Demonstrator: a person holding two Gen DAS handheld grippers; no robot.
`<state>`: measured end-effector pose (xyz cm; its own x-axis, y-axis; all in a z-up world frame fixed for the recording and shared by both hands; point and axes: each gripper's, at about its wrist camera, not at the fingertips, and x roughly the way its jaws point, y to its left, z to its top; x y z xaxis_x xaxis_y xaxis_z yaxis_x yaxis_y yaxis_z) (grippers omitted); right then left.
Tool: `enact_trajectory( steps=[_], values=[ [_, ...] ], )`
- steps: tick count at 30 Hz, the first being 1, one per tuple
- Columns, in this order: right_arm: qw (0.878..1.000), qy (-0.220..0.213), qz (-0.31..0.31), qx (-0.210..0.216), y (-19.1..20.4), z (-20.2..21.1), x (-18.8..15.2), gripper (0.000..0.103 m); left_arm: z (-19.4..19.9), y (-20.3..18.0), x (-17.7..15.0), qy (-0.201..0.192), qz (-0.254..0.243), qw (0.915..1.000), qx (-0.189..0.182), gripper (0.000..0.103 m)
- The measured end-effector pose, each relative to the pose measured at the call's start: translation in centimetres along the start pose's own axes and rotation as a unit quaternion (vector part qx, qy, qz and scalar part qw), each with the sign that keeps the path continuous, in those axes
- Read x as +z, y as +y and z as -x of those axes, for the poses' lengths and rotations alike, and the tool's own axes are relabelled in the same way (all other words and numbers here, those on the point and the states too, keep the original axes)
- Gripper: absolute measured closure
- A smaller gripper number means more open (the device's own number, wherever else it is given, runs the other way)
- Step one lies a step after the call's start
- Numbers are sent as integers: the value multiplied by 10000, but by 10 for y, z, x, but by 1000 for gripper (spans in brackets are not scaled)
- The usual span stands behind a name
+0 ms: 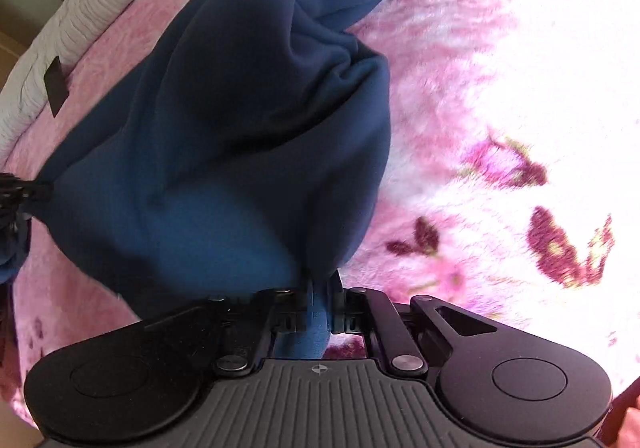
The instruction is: Fold clothes
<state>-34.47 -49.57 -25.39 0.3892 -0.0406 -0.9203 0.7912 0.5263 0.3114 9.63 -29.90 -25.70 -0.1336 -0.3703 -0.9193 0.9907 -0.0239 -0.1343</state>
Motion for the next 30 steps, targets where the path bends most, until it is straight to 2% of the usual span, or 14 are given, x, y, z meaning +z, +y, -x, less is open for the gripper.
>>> enact_trajectory(
  steps=[4, 8, 10, 13, 15, 16, 17, 19, 20, 21, 25, 28, 30],
  values=[
    [9958, 51, 810, -420, -5, 57, 9, 100, 42, -47, -20, 33, 51, 9998, -173, 101],
    [9905, 352, 983, -891, -35, 119, -15, 100, 49, -132, -58, 513, 168, 9961, -697, 101],
    [9893, 613, 823, -1037, -61, 132, -40, 100, 36, -169, -74, 769, 274, 9928, -879, 101],
    [9920, 871, 149, -906, -107, 127, -71, 99, 19, -218, -89, 1119, 339, 9879, -1019, 101],
    [9903, 861, 155, -1082, -120, 120, -77, 99, 13, -239, -90, 1320, 343, 9855, -1011, 99],
    [9896, 832, 270, -1144, -117, 115, -75, 97, 12, -246, -89, 1394, 344, 9847, -985, 93],
    [9887, 801, 386, -1205, -114, 111, -71, 95, 15, -249, -86, 1376, 340, 9856, -919, 89],
    [9869, 620, 732, -1297, -90, 99, -48, 64, 24, -247, -81, 1260, 392, 9887, -707, 84],
    [9868, 483, 893, -1260, -85, 100, -41, 56, 30, -243, -75, 1166, 457, 9906, -549, 84],
    [9863, 345, 1053, -1220, -81, 102, -35, 52, 35, -238, -70, 1073, 522, 9921, -391, 83],
    [9792, -338, 1705, -1049, -46, 103, 9, 52, 49, -216, -40, 596, 840, 9946, 128, 74],
    [9753, -609, 2028, -624, -11, 84, 42, 52, 45, -202, -24, 354, 927, 9947, 259, 72],
    [9687, -743, 2329, -435, 14, 66, 64, 52, 33, -192, -16, 265, 972, 9948, 175, 72]
  ],
)
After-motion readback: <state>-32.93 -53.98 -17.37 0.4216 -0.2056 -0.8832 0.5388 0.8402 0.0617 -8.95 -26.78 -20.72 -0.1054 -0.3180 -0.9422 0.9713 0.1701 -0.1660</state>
